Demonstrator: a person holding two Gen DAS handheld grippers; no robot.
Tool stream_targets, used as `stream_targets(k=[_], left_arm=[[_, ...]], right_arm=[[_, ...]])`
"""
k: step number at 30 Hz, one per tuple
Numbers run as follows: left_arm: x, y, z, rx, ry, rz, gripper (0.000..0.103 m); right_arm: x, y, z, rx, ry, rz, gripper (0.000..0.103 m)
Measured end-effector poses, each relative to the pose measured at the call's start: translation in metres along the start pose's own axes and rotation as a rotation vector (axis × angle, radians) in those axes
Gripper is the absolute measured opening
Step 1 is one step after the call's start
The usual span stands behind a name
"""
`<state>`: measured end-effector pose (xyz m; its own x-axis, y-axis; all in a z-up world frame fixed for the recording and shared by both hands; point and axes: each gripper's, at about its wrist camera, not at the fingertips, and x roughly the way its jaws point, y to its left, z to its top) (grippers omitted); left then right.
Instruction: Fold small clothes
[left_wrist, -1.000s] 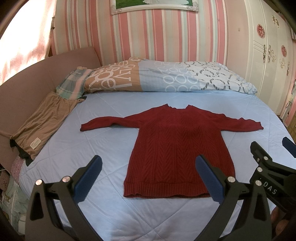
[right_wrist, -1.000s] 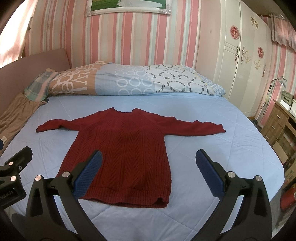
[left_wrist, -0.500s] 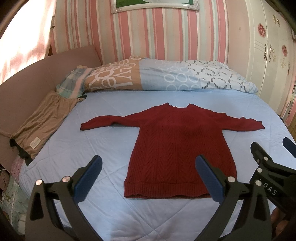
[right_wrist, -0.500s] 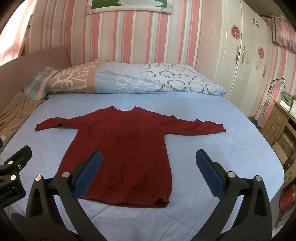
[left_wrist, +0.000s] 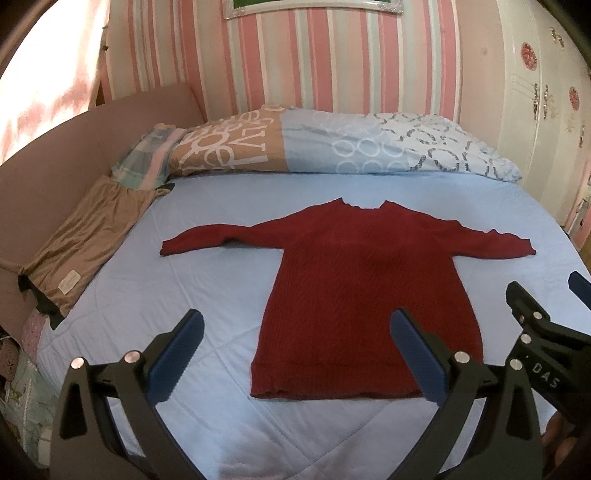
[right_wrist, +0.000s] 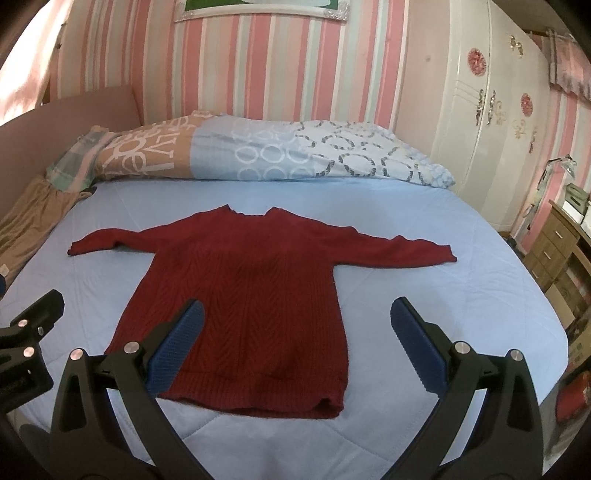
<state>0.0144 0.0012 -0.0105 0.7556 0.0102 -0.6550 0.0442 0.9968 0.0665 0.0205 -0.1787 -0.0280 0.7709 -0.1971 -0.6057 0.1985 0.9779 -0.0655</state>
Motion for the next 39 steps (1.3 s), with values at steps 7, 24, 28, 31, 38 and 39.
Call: stream_targets(k=[7,24,28,31,38,39], left_arm=[[0.021,0.01,0.014,0.011,-0.01,0.046,0.101],[0.124,0.08,0.071,-0.043,-0.094,0.071,0.101],[0.155,0.113,0.078,-0.136,-0.113,0.02,0.101],[0.185,0.126,0.084,-0.102,-0.051,0.055,0.101],[0.263,0.157,0.08,-0.013,0.086,0.166,0.101],[0.273,0.164,0.079,-0.023,0.103,0.171,0.101]], right_arm=[[0.023,0.007,0.013,0.002,0.006,0.005,0.1],[0.125,0.072,0.069,-0.048,0.001,0.033,0.1],[0.154,0.095,0.08,-0.07,-0.003,0.04,0.1],[0.174,0.11,0.084,-0.083,-0.007,0.04,0.1],[0.223,0.139,0.096,-0.092,-0.017,0.022,0.1],[0.229,0.142,0.097,-0.087,-0.02,0.022,0.1]])
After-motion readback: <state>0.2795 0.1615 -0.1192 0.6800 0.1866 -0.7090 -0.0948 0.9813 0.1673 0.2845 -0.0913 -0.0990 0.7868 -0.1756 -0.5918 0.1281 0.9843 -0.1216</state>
